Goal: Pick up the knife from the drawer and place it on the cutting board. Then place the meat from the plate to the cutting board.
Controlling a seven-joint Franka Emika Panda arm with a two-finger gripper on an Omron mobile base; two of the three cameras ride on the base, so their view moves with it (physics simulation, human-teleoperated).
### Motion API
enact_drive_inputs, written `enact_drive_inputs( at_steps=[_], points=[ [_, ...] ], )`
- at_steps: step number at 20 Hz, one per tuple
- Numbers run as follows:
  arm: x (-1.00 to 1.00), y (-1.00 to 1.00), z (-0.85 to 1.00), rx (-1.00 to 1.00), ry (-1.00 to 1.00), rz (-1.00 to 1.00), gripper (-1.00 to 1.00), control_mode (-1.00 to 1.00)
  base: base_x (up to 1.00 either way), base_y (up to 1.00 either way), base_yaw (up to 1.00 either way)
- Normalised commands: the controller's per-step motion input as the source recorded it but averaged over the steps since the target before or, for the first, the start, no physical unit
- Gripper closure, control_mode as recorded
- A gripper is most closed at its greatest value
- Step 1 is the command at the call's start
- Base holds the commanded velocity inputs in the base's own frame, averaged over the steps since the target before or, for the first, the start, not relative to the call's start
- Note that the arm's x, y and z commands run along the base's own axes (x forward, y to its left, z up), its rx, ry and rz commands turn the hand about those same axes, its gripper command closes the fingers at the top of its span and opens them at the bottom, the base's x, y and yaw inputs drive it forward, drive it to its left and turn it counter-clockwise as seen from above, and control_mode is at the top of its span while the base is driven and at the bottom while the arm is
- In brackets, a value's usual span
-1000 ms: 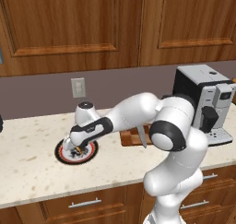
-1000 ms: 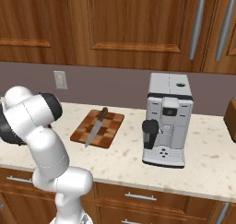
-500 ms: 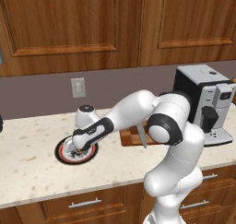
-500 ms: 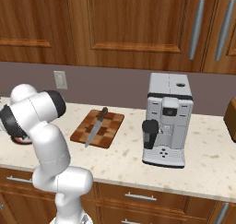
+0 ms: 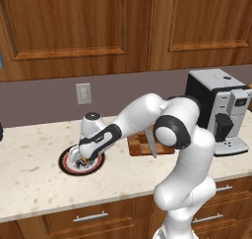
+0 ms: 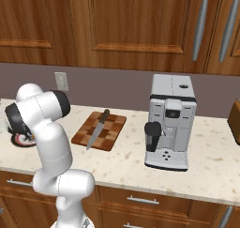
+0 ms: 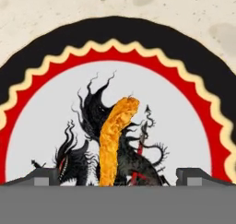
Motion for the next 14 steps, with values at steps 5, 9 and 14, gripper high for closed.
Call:
enact_drive_inputs(
  at_steps=[5,9,14],
  points=[
    [0.10,0.06,-0.11,0.00,0.00,0.00,-1.00,-1.00,0.00,0.00,0.00],
    [0.13,0.10,-0.13,0.00,0.00,0.00,-1.00,-1.00,0.00,0.00,0.00],
    [0.19,0.14,-0.15,0.00,-0.02,0.00,-1.00,-1.00,0.00,0.00,0.00]
  ],
)
